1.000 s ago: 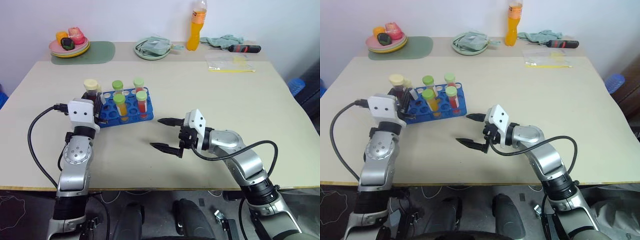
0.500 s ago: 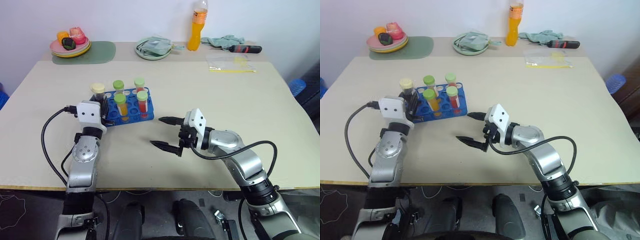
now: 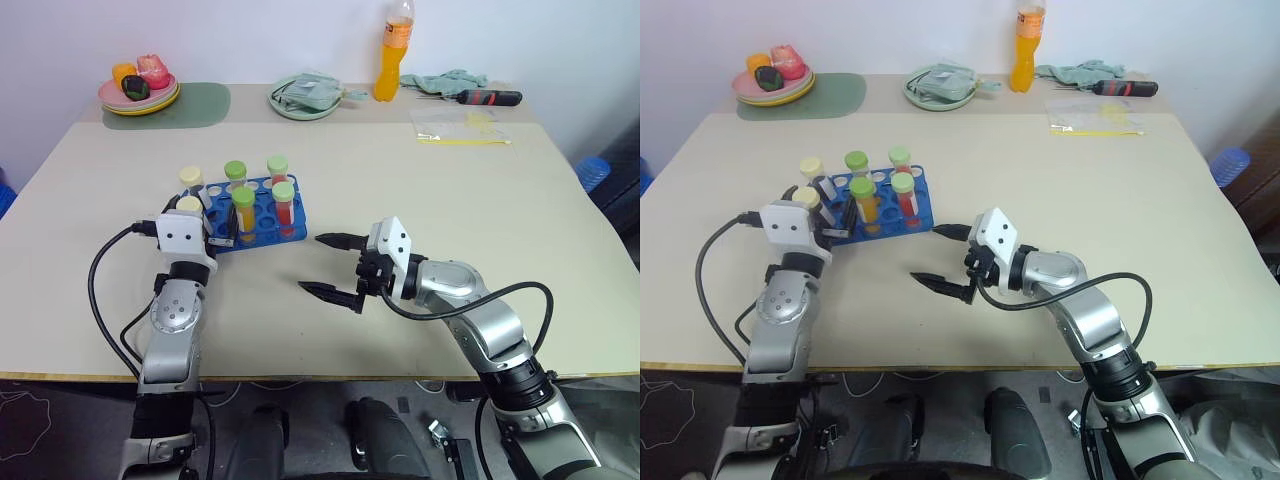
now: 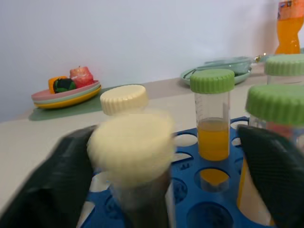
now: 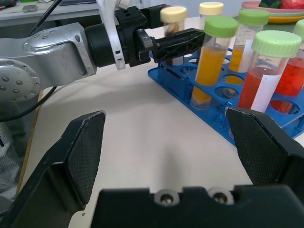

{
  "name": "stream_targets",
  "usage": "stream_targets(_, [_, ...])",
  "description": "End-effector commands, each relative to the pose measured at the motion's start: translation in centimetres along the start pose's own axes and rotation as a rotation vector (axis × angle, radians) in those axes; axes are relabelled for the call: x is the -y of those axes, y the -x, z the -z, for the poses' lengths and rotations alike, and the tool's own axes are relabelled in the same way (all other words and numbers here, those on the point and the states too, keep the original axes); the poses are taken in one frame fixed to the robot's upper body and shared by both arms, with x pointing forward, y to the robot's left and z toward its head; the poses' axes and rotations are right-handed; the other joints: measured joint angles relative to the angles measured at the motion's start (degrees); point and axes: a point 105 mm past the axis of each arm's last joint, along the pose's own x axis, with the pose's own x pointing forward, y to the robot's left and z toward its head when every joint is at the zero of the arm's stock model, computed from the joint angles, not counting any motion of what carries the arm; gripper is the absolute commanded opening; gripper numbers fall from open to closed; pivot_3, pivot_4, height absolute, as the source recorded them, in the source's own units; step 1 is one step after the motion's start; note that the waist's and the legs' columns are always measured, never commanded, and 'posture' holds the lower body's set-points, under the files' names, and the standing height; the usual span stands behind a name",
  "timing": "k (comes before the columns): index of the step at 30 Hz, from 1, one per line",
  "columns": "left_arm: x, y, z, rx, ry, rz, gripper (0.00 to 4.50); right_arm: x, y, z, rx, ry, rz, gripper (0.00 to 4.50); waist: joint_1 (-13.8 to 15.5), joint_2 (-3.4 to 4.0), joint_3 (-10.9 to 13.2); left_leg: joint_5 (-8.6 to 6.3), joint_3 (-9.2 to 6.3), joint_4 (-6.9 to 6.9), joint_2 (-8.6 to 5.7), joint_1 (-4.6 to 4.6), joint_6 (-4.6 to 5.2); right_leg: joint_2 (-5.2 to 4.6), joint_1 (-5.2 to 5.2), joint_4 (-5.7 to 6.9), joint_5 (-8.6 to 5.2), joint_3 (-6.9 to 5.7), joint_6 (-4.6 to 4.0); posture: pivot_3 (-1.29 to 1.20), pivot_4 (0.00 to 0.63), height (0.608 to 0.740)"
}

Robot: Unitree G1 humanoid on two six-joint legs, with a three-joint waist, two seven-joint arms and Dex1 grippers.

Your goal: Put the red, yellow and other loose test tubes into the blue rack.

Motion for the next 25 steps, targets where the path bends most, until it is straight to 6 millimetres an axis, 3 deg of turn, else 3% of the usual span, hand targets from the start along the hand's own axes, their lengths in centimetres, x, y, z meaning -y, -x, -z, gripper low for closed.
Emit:
stream_targets(1, [-1.9, 0.7, -3.2, 0.095, 0.012, -0.050, 4.48, 0.8, 0.4, -2.3, 0.068, 0.040, 0.004, 4.50, -0.13, 0.00, 0.00, 0.00, 0.00, 0.00, 0.00, 0.00, 0.00, 0.00, 0.00, 0.00, 0.00, 0.00, 0.00, 0.00, 0.150, 0.740])
stream_targets(7, [-5.4, 3.6, -7.1, 0.070, 0.025, 0.051, 4.48, 2.2, 3.4, -2.8, 0.018, 0.043, 0.013, 4.50, -0.21, 0.02, 0.01, 0.00, -0.01, -0.01, 0.02, -0.01, 0.00, 0.02, 0.00, 0.00, -0.01, 0.00, -0.01, 0.00, 0.150, 0.740])
stream_targets(12, [-8.2, 7.4, -5.4, -0.174, -0.079, 0.178, 4.48, 5.7, 7.6, -1.6, -0.089, -0.010, 0.180, 4.50, -0.18, 0.05, 0.02, -0.02, 0.03, -0.02, 0.03, 0.05, 0.04, 0.01, 0.02, -0.01, -0.03, 0.01, -0.03, 0.00, 0.150, 0.740])
stream_targets(17, [-9.1, 9.9, -2.8, -0.342, -0.121, 0.251, 4.48, 7.9, 11.1, -0.2, -0.169, -0.032, 0.310, 4.50, 0.15, 0.05, 0.02, -0.03, 0.05, -0.01, 0.03, 0.05, 0.05, 0.02, 0.11, -0.18, -0.13, 0.01, -0.21, 0.00, 0.150, 0.740])
stream_targets(20, [-9.1, 10.2, -1.8, -0.374, -0.129, 0.256, 4.48, 8.4, 12.0, 0.2, -0.184, -0.007, 0.345, 4.50, 0.00, 0.05, 0.02, -0.03, 0.06, -0.02, 0.04, 0.05, 0.05, 0.03, 0.11, -0.19, -0.13, 0.01, -0.21, 0.00, 0.150, 0.740])
stream_targets(25, [-8.3, 10.0, -1.3, -0.373, -0.107, 0.263, 4.48, 7.9, 11.8, 0.7, -0.197, 0.023, 0.336, 4.50, -0.26, 0.06, 0.02, -0.03, 0.06, -0.04, 0.07, 0.05, 0.05, 0.06, 0.10, -0.19, -0.04, 0.02, -0.06, 0.00, 0.150, 0.740])
